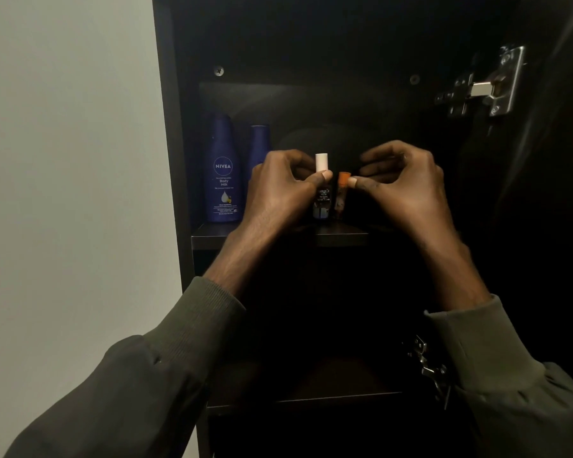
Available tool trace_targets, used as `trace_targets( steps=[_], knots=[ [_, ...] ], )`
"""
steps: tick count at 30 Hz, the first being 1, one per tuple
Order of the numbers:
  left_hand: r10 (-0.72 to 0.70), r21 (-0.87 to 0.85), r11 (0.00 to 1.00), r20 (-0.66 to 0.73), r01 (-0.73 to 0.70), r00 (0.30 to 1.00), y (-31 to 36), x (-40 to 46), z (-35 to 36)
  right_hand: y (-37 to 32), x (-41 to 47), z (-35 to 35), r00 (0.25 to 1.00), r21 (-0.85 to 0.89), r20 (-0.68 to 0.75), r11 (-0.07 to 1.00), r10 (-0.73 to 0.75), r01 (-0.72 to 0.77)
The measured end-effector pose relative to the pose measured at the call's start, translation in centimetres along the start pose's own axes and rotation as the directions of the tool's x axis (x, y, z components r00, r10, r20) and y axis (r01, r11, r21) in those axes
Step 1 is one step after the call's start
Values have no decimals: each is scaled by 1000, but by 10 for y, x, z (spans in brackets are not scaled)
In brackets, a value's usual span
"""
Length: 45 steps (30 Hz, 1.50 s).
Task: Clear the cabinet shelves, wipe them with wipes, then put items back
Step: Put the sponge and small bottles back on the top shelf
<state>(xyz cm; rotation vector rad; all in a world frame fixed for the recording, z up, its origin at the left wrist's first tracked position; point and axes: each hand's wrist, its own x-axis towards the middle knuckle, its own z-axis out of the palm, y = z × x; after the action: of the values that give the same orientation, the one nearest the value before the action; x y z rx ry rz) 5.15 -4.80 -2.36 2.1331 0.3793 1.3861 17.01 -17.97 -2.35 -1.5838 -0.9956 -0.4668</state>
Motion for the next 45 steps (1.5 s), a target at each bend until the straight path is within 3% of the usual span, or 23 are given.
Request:
trace_targets(
  steps=[3, 5, 16, 19, 28, 45],
  knots=[
    [21, 2, 1000, 12, -21, 1000, 5, -3, 2, -6, -3, -7, 977, 44, 214, 999, 0, -10],
    [40, -4, 999, 22, -40, 999, 10, -4, 3, -7, -2, -6, 968, 35, 250, 999, -9, 0],
    [76, -120, 990, 66, -68, 995, 17, -6, 11, -1, 1, -15, 971, -9, 233, 999, 47, -46],
    [54, -146, 988, 64, -44, 996, 13, -7, 11, 3, 7, -18, 978, -67, 179, 993, 109, -98],
    [38, -129, 991, 85, -27, 996, 8, -8, 6, 20, 23, 1, 931, -271, 257, 944, 258, -187],
    [14, -78, 997, 121, -5, 993, 6, -9, 5, 22, 24, 6, 948, -303, 200, 936, 246, -179]
  ],
)
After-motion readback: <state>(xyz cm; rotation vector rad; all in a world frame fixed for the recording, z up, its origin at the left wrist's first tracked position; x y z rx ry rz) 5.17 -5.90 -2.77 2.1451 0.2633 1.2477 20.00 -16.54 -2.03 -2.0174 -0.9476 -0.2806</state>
